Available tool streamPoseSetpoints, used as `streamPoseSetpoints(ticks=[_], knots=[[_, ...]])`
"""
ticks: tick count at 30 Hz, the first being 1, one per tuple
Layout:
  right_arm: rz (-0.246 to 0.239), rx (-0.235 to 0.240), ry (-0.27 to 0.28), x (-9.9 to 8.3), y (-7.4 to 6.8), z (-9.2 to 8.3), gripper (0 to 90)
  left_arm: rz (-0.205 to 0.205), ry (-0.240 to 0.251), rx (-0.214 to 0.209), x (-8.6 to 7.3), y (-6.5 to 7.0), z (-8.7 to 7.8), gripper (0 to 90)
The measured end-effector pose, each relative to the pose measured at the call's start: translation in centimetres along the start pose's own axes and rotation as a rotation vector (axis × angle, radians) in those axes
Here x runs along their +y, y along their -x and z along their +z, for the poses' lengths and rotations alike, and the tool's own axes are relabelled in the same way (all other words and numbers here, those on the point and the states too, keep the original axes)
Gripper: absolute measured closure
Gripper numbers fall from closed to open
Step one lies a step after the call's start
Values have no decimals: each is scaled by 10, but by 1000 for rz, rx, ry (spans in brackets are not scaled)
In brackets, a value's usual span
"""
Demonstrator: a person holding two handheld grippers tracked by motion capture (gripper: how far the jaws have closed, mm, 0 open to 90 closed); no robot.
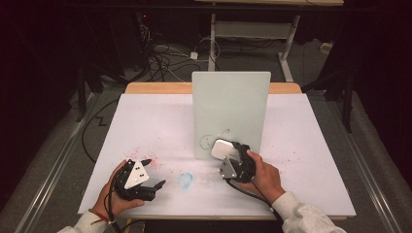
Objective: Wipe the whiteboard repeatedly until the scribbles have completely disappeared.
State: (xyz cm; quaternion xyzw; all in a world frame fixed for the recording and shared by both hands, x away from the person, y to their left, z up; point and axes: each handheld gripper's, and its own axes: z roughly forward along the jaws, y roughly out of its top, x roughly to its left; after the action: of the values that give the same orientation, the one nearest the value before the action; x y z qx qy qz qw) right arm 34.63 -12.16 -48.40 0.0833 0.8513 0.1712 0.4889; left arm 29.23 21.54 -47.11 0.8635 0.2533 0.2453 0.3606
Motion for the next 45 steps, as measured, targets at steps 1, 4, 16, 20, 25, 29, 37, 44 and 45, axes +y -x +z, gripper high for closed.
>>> streamPoseSetpoints(ticks=[1, 4, 16, 20, 25, 29, 37, 44, 45], knots=[[31, 7, -5, -9, 7, -3, 298, 3, -1, 1, 0, 0, 0, 174], [50, -2, -13, -17, 13, -5, 298, -1, 3, 2, 0, 0, 0, 174], [150, -46, -8, -32, 34, -12, 298, 5, 1, -1, 1, 0, 0, 174], [162, -49, -6, -31, 34, -12, 298, 7, 0, -5, 1, 0, 0, 174], [172, -49, 1, -27, 30, -11, 298, 5, -1, -7, 1, 1, 1, 173], [141, -43, 8, -17, 25, -8, 297, 5, -3, -9, 1, 1, 2, 174], [132, -43, 24, 7, 25, -3, 297, 7, -3, -11, 1, 1, 2, 174], [164, -43, 30, 21, 26, -1, 297, 8, -3, -11, 1, 1, 2, 173], [160, -47, 33, 23, 25, -1, 297, 9, -4, -12, 2, 2, 2, 174]])
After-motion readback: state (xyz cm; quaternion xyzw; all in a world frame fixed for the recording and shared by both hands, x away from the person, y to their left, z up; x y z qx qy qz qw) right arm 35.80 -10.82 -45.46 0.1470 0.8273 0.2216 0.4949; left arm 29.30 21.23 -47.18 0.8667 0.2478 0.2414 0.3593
